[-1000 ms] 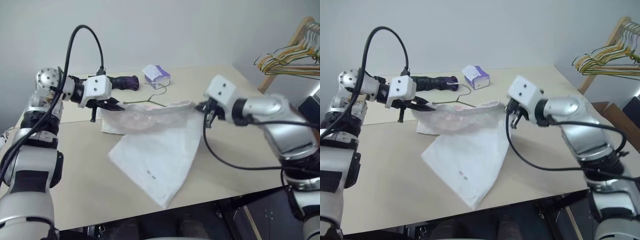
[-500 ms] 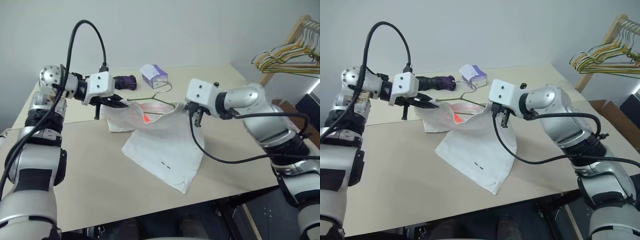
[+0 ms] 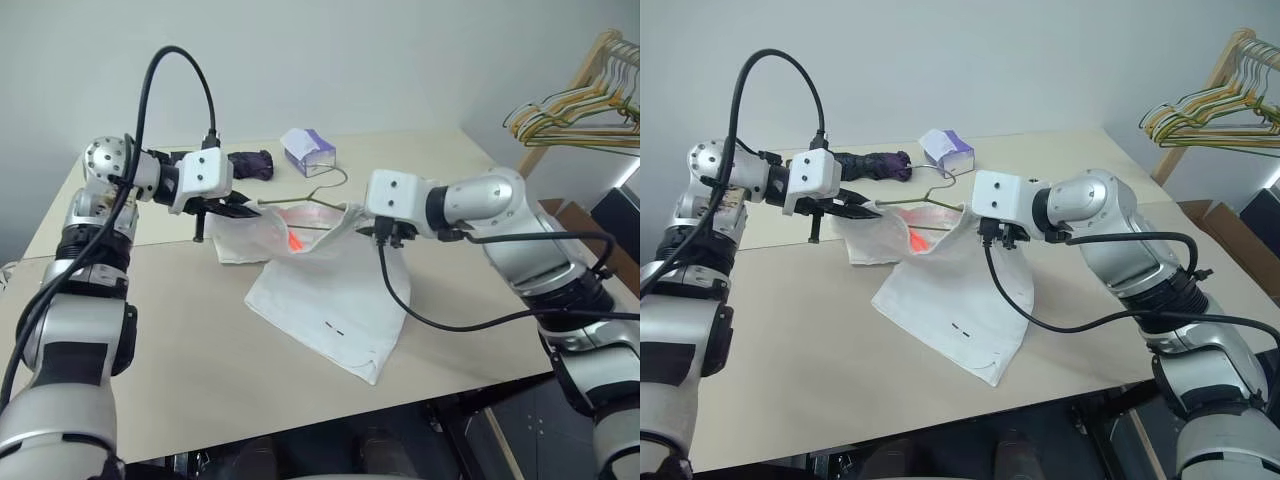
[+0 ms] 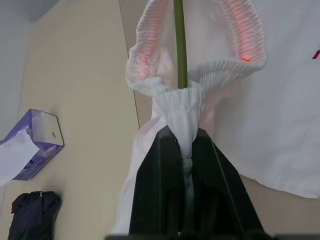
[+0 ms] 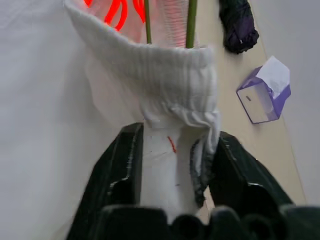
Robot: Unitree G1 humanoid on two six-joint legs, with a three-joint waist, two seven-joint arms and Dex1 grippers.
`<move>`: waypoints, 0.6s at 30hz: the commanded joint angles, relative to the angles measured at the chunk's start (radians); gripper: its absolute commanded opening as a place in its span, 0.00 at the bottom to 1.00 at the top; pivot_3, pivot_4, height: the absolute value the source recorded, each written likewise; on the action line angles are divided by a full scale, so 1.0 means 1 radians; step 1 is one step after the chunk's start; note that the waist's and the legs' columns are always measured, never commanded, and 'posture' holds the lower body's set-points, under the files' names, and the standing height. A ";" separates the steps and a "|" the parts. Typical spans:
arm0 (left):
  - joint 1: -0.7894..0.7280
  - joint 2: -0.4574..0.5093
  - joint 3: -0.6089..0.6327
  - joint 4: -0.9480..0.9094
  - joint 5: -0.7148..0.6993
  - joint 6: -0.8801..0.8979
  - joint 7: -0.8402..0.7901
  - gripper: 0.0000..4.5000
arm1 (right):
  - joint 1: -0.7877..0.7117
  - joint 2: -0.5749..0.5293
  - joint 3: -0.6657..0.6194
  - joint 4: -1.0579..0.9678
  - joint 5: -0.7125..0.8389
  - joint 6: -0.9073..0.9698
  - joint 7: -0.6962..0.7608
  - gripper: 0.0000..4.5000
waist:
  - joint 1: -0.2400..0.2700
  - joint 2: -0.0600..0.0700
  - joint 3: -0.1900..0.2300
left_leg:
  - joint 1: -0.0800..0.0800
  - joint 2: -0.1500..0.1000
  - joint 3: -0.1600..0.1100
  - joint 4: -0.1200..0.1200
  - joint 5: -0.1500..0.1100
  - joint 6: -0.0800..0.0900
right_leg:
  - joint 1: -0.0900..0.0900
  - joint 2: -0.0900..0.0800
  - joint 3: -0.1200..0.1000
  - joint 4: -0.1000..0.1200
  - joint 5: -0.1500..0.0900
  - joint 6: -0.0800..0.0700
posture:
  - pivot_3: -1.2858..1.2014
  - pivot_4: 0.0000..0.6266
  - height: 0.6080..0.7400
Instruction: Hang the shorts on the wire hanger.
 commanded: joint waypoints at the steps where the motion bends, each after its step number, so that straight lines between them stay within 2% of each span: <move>1: -0.009 0.003 0.031 -0.035 -0.024 0.002 0.008 0.00 | -0.005 0.002 -0.045 0.025 -0.023 -0.034 -0.012 0.76 | 0.000 0.000 0.000 | 0.000 0.000 0.000 0.000 0.000 0.000 | 0.000 0.000 0.000 0.000 0.000 0.000 | 0.51 0.00 1.00; 4: -0.004 0.003 0.034 -0.044 -0.027 0.005 -0.001 0.00 | -0.008 0.013 -0.052 0.052 -0.028 -0.037 -0.021 1.00 | 0.000 0.000 0.000 | 0.000 0.000 0.000 0.000 0.000 0.000 | 0.000 0.000 0.000 0.000 0.000 0.000 | 0.51 0.00 1.00; 10: 0.001 0.001 0.037 -0.056 -0.034 0.012 -0.004 0.00 | -0.010 0.039 -0.102 0.078 0.033 -0.021 0.021 1.00 | 0.000 0.000 0.000 | 0.000 0.000 0.000 0.000 0.001 -0.002 | 0.000 0.000 0.000 0.000 0.000 0.000 | 0.51 0.00 1.00; 15: 0.001 0.002 0.037 -0.058 -0.040 0.002 -0.014 0.00 | -0.027 0.077 -0.175 0.101 0.166 0.126 0.087 1.00 | 0.000 0.000 0.000 | 0.000 0.000 0.000 0.000 0.001 -0.002 | 0.000 0.000 0.000 0.000 0.000 0.000 | 0.51 0.00 1.00; 18: 0.001 0.000 0.043 -0.061 -0.056 -0.003 -0.035 0.00 | -0.037 0.073 -0.167 0.119 0.175 0.131 0.111 1.00 | 0.001 0.000 0.000 | 0.000 0.000 0.000 0.000 0.001 -0.002 | 0.000 0.000 0.000 0.000 0.000 0.000 | 0.51 0.00 1.00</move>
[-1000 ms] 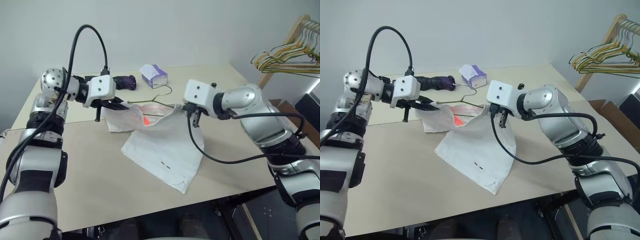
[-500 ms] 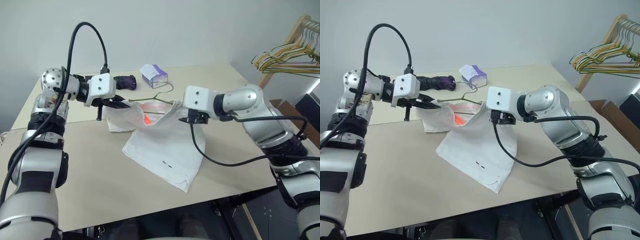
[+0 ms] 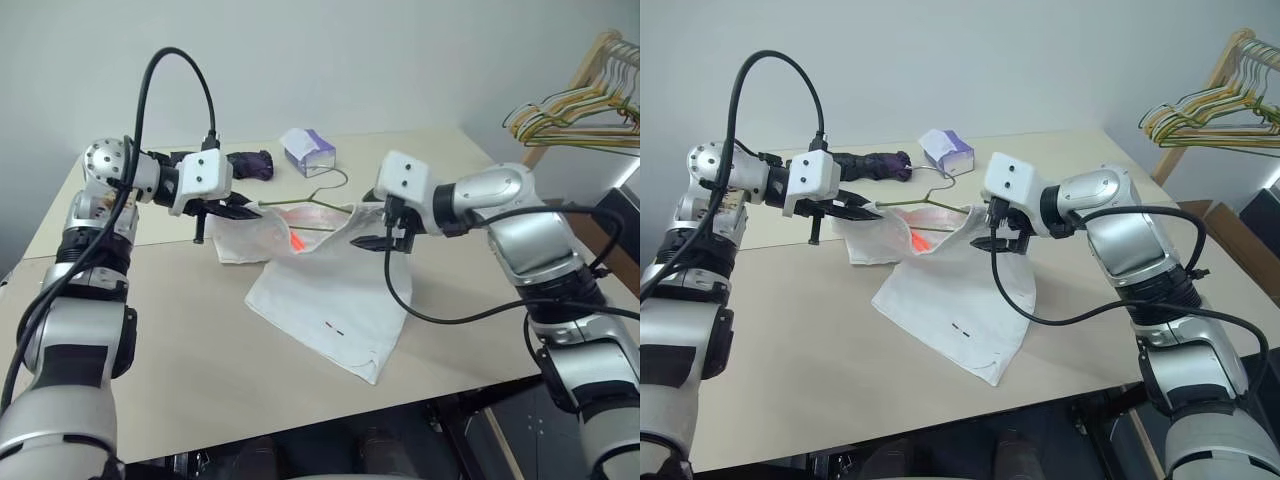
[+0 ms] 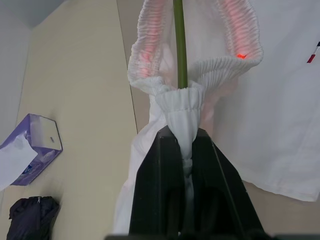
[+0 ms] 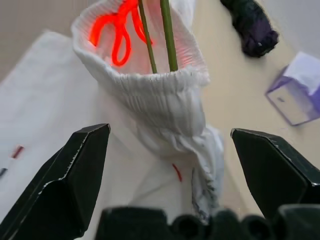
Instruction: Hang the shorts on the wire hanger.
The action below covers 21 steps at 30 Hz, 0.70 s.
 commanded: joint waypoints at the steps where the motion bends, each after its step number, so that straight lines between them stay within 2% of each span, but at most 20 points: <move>1: -0.016 0.000 0.040 -0.036 -0.047 -0.004 -0.023 0.00 | -0.040 -0.004 -0.031 0.013 0.020 0.011 0.021 1.00 | -0.001 0.000 0.000 | 0.000 0.000 0.000 0.000 0.000 0.000 | 0.000 0.000 0.000 0.000 0.000 0.000 | 0.50 0.00 1.00; 2: -0.016 0.000 0.042 -0.040 -0.055 -0.003 -0.031 0.00 | -0.045 -0.001 -0.025 0.023 0.016 0.008 0.021 1.00 | -0.001 0.000 0.000 | 0.000 0.000 0.000 0.000 -0.001 0.001 | 0.000 0.000 0.000 0.000 0.000 0.000 | 0.51 0.00 1.00; 5: -0.014 -0.002 0.048 -0.052 -0.074 0.003 -0.050 0.00 | -0.063 0.010 -0.017 0.054 0.021 0.014 0.033 0.86 | -0.001 0.000 0.000 | 0.000 0.000 0.000 0.000 -0.001 0.001 | 0.000 0.000 0.000 0.000 0.000 0.000 | 0.51 0.00 1.00; 16: -0.007 0.015 0.050 -0.039 -0.059 -0.006 -0.039 0.00 | -0.077 0.004 -0.004 0.096 0.008 0.027 0.044 0.02 | -0.002 0.000 0.000 | 0.000 0.000 0.000 0.000 0.000 0.001 | 0.000 0.000 0.000 0.000 0.000 0.000 | 0.51 0.00 1.00; 20: -0.020 0.007 0.046 0.000 -0.035 0.006 0.007 0.00 | -0.069 0.001 -0.014 0.085 0.010 0.035 0.040 0.00 | -0.001 0.000 0.000 | 0.000 0.000 0.000 0.000 -0.001 0.001 | 0.000 0.000 0.000 0.001 0.000 0.000 | 0.51 0.00 1.00; 21: -0.022 0.001 0.050 0.008 -0.040 0.004 0.011 0.07 | -0.068 0.003 -0.019 0.084 0.013 0.040 0.034 0.00 | -0.001 0.000 0.000 | 0.000 0.000 0.000 0.000 -0.001 0.001 | 0.000 0.000 0.000 0.001 0.000 0.000 | 0.51 0.00 1.00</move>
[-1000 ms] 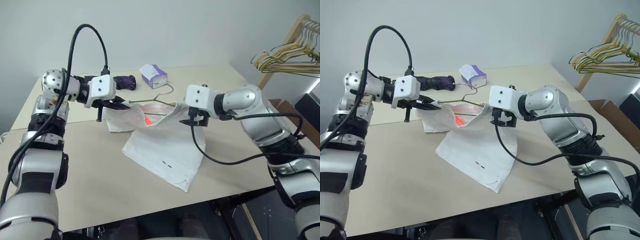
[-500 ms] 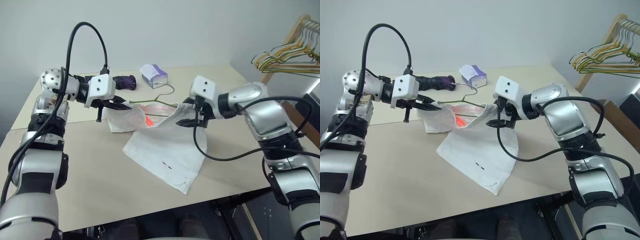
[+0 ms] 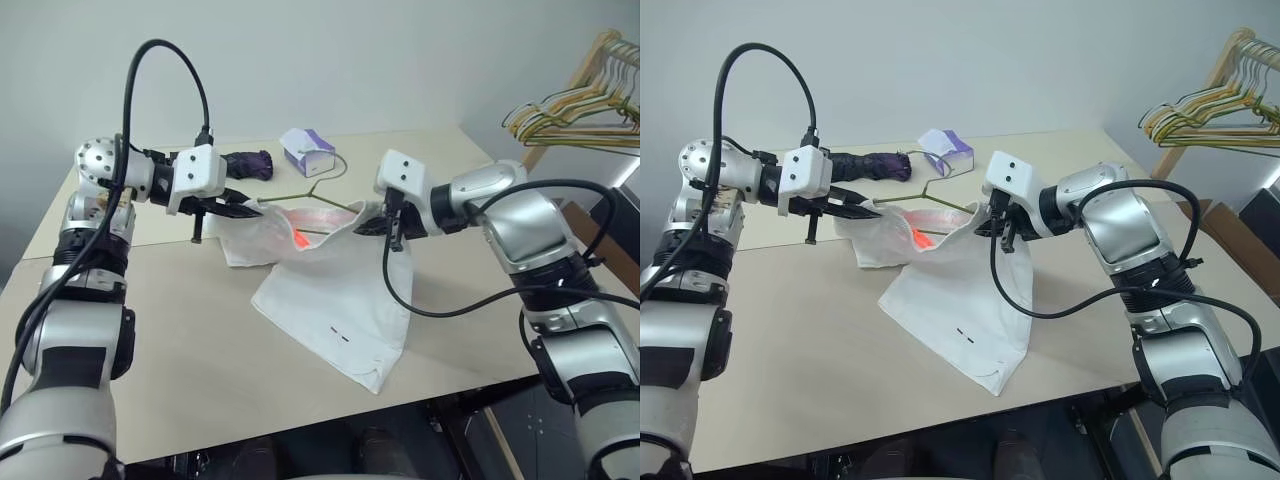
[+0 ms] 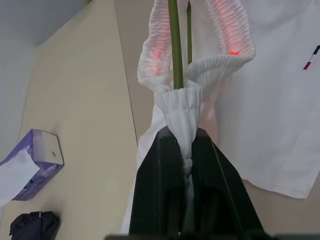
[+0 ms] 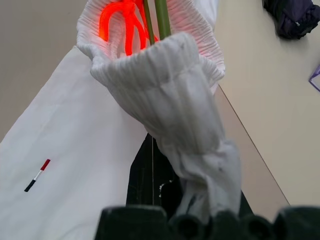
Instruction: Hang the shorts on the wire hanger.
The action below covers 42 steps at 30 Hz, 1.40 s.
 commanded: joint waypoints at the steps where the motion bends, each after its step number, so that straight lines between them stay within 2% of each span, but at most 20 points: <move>1: -0.035 -0.007 0.028 0.027 -0.006 0.004 0.027 0.14 | -0.013 -0.015 -0.049 -0.018 0.002 0.022 -0.026 0.00 | 0.000 0.000 0.000 | 0.000 0.000 0.000 0.000 0.000 0.000 | 0.000 0.000 0.000 0.000 0.000 0.000 | 0.50 0.00 1.00; 3: -0.039 -0.020 0.042 0.030 -0.032 0.014 0.014 0.27 | -0.010 -0.015 -0.055 -0.027 0.008 0.032 -0.028 0.00 | 0.000 0.000 0.000 | 0.000 0.000 0.000 0.000 0.000 0.000 | 0.000 0.000 0.000 0.000 0.000 0.000 | 0.50 0.00 1.00; 6: -0.046 -0.025 0.054 0.046 -0.029 0.010 0.038 0.50 | 0.010 -0.026 -0.082 -0.056 0.027 0.065 -0.040 0.00 | -0.001 0.000 0.000 | 0.000 0.000 0.000 0.000 0.000 0.000 | 0.000 0.000 0.000 0.000 0.000 0.000 | 0.50 0.00 1.00; 12: -0.051 -0.028 0.102 0.058 -0.033 0.015 0.164 0.95 | 0.094 -0.080 -0.163 -0.151 0.071 0.169 -0.086 0.00 | 0.001 0.000 0.000 | 0.000 0.000 0.000 0.000 0.000 0.000 | 0.000 0.000 0.000 0.000 0.000 0.000 | 0.49 0.00 1.00; 13: -0.048 -0.031 0.124 0.048 -0.051 0.029 0.188 0.99 | 0.125 -0.096 -0.190 -0.178 0.079 0.204 -0.108 0.00 | 0.001 0.000 0.000 | 0.000 0.000 0.000 0.000 0.000 0.000 | 0.000 0.000 0.000 0.000 0.000 0.000 | 0.49 0.00 1.00; 17: -0.001 -0.041 0.182 -0.021 -0.106 0.092 0.232 0.99 | 0.220 -0.121 -0.322 -0.260 0.099 0.405 -0.238 0.00 | -0.002 0.000 0.000 | 0.000 0.000 0.000 0.000 0.000 0.000 | 0.000 0.000 0.000 -0.001 0.000 0.000 | 0.48 0.00 1.00; 21: 0.115 -0.065 0.207 -0.182 -0.143 0.184 0.294 0.99 | 0.279 -0.106 -0.499 -0.325 0.088 0.621 -0.395 0.00 | -0.006 0.001 -0.001 | 0.000 0.000 0.000 0.000 0.000 0.000 | 0.000 -0.001 0.001 0.001 0.000 0.000 | 0.46 0.00 1.00; 24: 0.212 -0.087 0.211 -0.322 -0.178 0.292 0.335 0.99 | 0.333 -0.124 -0.577 -0.374 0.042 0.726 -0.509 0.00 | -0.010 0.001 -0.001 | 0.001 0.000 0.000 0.000 0.000 0.000 | 0.000 -0.001 0.001 0.000 0.000 0.000 | 0.44 0.00 1.00; 28: 0.316 -0.122 0.216 -0.506 -0.226 0.467 0.424 0.99 | 0.357 -0.136 -0.631 -0.393 -0.028 0.790 -0.658 0.00 | -0.032 0.001 -0.001 | 0.000 0.000 -0.001 0.000 0.000 0.000 | 0.000 -0.001 0.001 0.000 0.000 0.000 | 0.43 0.00 1.00; 32: 0.400 -0.145 0.217 -0.674 -0.265 0.584 0.497 0.99 | 0.303 -0.133 -0.767 -0.324 -0.063 0.893 -0.747 0.00 | -0.063 0.003 -0.002 | 0.001 -0.001 -0.004 0.000 0.000 0.000 | 0.000 -0.001 0.004 0.000 0.001 0.001 | 0.42 0.00 1.00; 38: 0.450 -0.135 0.213 -0.783 -0.303 0.677 0.517 0.99 | 0.272 -0.236 -0.888 -0.120 -0.095 0.842 -0.816 0.00 | -0.097 0.004 -0.002 | 0.006 -0.001 -0.005 -0.001 -0.004 0.006 | 0.005 -0.001 0.005 -0.001 0.001 0.002 | 0.42 0.00 1.00; 42: 0.458 -0.130 0.205 -0.808 -0.308 0.696 0.517 0.99 | 0.208 -0.312 -0.924 0.132 -0.110 0.693 -0.875 0.00 | -0.119 0.007 -0.003 | 0.015 -0.001 -0.005 -0.002 -0.005 0.008 | 0.013 -0.001 0.005 -0.003 0.001 0.002 | 0.42 0.00 1.00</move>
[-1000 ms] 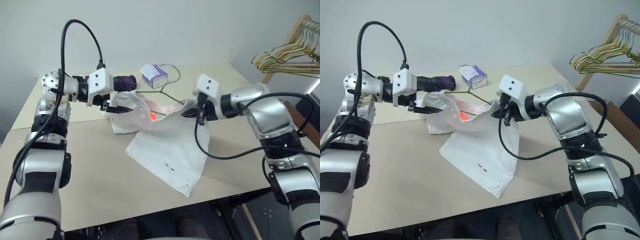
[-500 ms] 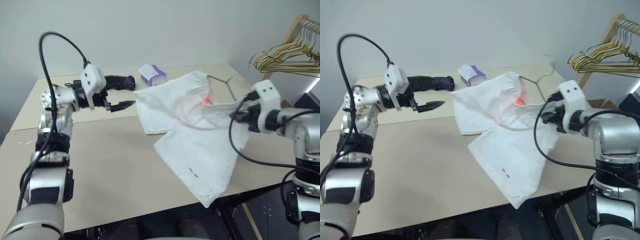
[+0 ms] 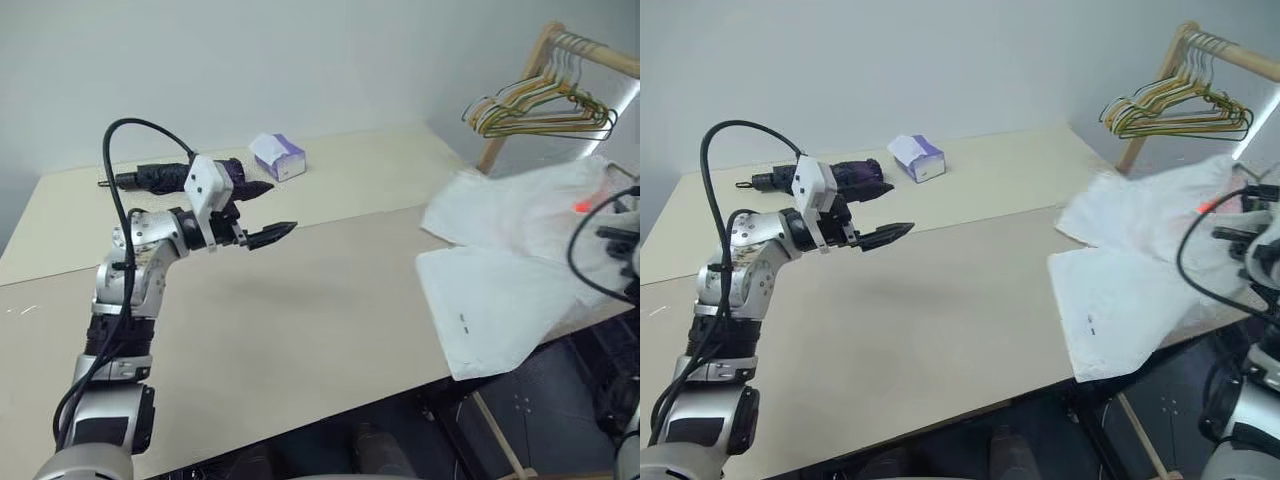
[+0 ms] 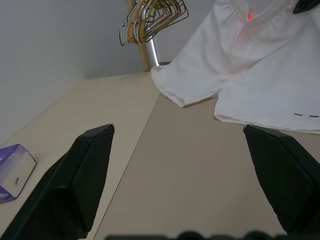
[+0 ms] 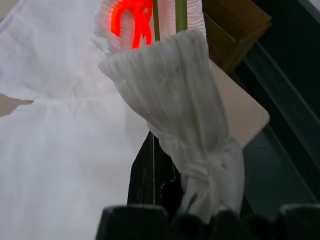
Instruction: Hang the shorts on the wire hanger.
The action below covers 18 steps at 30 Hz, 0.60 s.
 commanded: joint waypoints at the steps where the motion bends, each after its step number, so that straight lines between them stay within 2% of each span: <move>1: -0.007 0.009 0.009 -0.055 -0.022 0.014 0.010 0.99 | -0.093 -0.085 -0.037 0.206 -0.020 -0.188 -0.059 0.00 | -0.012 0.002 -0.001 | 0.002 0.000 0.000 0.000 0.000 0.000 | 0.001 0.000 0.001 0.000 0.000 0.000 | 0.42 0.00 1.00; 9: 0.012 0.018 0.019 -0.102 -0.037 0.016 0.003 0.99 | -0.361 -0.203 0.048 0.761 -0.037 -0.592 -0.173 0.00 | -0.057 0.007 -0.003 | 0.005 -0.001 0.001 -0.004 0.000 0.001 | 0.003 0.000 0.005 -0.001 0.000 0.001 | 0.43 0.00 1.00; 13: 0.027 0.000 0.062 -0.140 -0.100 0.001 0.004 0.99 | -0.472 -0.236 0.099 0.930 -0.042 -0.712 -0.199 0.00 | -0.062 0.007 -0.003 | 0.011 -0.002 0.005 -0.010 0.000 0.000 | 0.005 0.000 0.010 -0.003 0.000 0.002 | 0.44 0.00 1.00; 18: 0.070 -0.017 0.112 -0.186 -0.212 -0.017 -0.041 0.99 | -0.538 -0.259 0.083 1.076 -0.012 -0.795 -0.264 0.00 | -0.062 0.007 -0.003 | 0.017 -0.002 0.009 -0.016 0.000 -0.001 | 0.007 0.000 0.015 -0.005 0.000 0.002 | 0.44 0.00 1.00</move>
